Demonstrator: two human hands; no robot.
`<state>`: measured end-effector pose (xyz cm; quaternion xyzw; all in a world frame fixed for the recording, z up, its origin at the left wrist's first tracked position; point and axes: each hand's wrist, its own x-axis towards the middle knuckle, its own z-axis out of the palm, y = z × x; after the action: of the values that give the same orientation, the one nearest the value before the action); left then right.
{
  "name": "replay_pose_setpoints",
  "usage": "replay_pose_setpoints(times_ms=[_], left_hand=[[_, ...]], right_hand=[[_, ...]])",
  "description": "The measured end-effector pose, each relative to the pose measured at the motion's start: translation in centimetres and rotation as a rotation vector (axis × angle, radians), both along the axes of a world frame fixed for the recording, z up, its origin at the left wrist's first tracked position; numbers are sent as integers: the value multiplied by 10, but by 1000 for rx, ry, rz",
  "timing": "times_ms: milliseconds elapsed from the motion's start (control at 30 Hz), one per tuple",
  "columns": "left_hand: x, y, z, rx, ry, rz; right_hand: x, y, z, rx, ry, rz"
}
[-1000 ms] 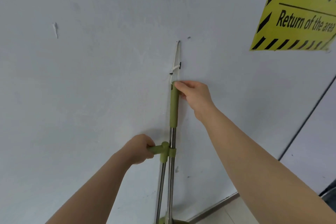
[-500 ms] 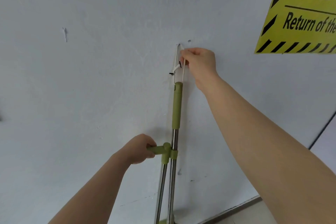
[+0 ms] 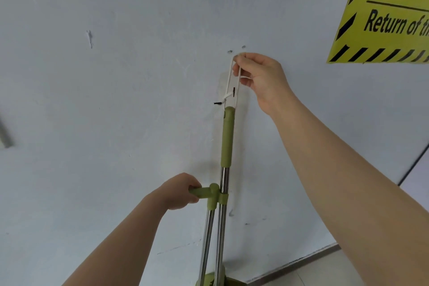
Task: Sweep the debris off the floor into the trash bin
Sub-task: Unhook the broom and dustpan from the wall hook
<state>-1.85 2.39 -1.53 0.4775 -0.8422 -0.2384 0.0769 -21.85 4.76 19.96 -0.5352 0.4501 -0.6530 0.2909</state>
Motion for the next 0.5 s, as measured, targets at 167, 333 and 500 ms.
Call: replay_pose_setpoints(times_ms=[167, 333, 500], left_hand=[[-7, 12, -10, -1, -12, -9], [-12, 17, -15, -10, -37, -30], [-19, 20, -24, -9, -54, -77]], right_hand=[[-19, 15, -17, 49, -166, 42], [-34, 34, -49, 180, -268, 23], [-34, 50, -97, 477, -256, -107]])
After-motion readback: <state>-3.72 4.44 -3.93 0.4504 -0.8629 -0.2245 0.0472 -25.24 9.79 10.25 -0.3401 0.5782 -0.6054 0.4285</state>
